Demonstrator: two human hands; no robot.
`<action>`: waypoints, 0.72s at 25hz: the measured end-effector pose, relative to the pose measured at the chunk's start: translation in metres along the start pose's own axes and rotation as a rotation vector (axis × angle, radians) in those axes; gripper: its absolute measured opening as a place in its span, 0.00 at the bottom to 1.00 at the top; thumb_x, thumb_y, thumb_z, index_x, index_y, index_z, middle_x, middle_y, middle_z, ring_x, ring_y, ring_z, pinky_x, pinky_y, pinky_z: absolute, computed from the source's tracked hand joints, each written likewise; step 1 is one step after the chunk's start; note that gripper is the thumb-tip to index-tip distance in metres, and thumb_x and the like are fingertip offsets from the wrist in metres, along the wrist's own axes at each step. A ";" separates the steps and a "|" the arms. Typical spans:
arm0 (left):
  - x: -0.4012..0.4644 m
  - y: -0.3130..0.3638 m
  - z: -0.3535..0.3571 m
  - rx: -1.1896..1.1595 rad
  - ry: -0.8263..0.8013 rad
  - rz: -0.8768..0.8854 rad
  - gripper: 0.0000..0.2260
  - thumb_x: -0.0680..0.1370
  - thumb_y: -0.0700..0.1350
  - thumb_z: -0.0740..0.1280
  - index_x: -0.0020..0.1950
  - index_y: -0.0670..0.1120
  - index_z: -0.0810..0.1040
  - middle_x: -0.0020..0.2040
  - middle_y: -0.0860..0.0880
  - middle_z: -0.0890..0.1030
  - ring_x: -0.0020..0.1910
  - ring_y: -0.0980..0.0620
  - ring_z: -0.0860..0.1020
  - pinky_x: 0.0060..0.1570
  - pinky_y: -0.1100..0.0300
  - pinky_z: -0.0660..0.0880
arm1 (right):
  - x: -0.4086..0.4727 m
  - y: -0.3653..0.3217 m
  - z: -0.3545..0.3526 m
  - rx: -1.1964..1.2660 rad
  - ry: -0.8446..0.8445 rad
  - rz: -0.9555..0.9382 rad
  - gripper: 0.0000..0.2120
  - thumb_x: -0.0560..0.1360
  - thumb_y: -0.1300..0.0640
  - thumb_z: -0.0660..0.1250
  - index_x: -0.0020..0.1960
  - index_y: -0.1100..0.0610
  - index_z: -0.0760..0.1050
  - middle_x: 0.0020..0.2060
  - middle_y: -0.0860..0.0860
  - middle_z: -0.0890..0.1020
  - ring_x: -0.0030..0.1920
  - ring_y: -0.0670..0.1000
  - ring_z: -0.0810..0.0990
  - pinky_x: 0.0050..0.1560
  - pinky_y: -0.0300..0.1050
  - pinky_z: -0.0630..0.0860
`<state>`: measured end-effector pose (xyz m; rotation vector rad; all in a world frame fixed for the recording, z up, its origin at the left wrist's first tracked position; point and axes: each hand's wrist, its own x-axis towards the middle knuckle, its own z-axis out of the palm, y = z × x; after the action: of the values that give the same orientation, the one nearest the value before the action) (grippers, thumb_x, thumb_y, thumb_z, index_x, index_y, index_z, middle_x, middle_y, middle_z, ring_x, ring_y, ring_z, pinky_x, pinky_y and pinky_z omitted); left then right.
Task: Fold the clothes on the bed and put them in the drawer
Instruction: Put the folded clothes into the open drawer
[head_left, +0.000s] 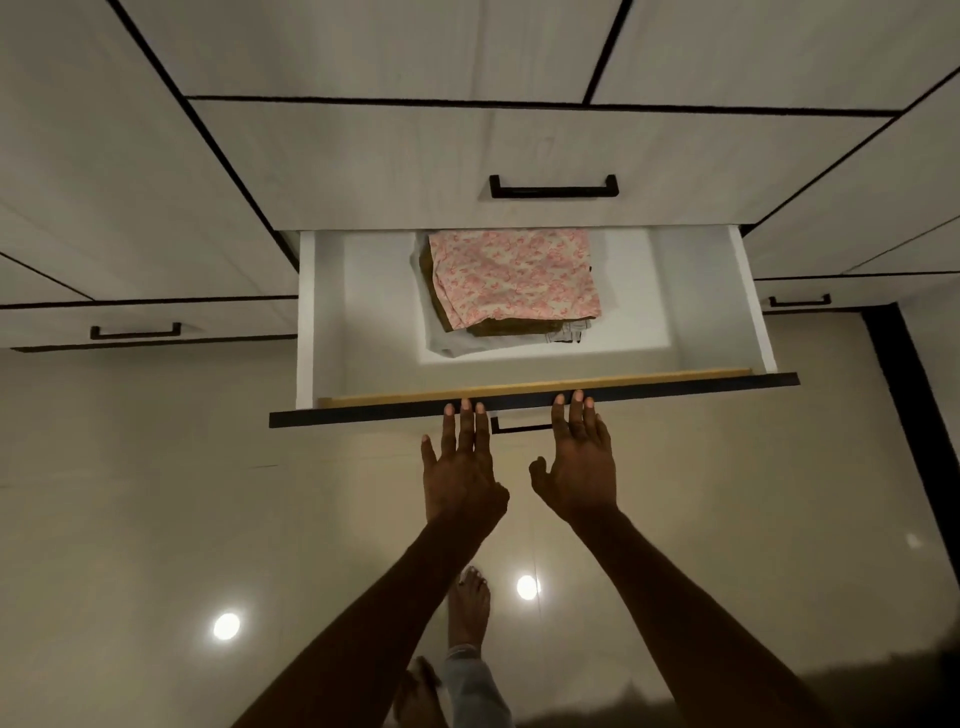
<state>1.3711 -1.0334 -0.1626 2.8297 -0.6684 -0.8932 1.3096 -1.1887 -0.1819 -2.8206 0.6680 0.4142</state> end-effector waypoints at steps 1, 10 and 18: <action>0.012 -0.002 -0.005 0.002 0.011 0.005 0.48 0.79 0.59 0.65 0.81 0.47 0.30 0.80 0.45 0.28 0.80 0.43 0.30 0.79 0.37 0.46 | 0.012 -0.003 -0.003 0.000 0.002 -0.001 0.47 0.73 0.47 0.72 0.83 0.61 0.53 0.82 0.63 0.53 0.82 0.63 0.52 0.81 0.59 0.55; 0.124 -0.012 -0.062 0.080 0.105 0.002 0.51 0.77 0.61 0.68 0.82 0.47 0.33 0.82 0.45 0.33 0.81 0.42 0.33 0.79 0.35 0.47 | 0.135 -0.022 -0.047 -0.007 -0.006 -0.019 0.46 0.77 0.45 0.68 0.84 0.60 0.47 0.83 0.62 0.47 0.83 0.61 0.44 0.82 0.56 0.47; 0.208 -0.016 -0.109 0.148 0.167 -0.032 0.53 0.76 0.61 0.70 0.82 0.47 0.33 0.83 0.45 0.34 0.81 0.42 0.35 0.78 0.33 0.47 | 0.228 -0.038 -0.079 -0.005 0.026 -0.030 0.48 0.77 0.42 0.69 0.84 0.59 0.46 0.83 0.61 0.47 0.83 0.62 0.45 0.82 0.57 0.50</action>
<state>1.5910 -1.1136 -0.1855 3.0098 -0.6959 -0.6257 1.5406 -1.2691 -0.1753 -2.8414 0.6299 0.3752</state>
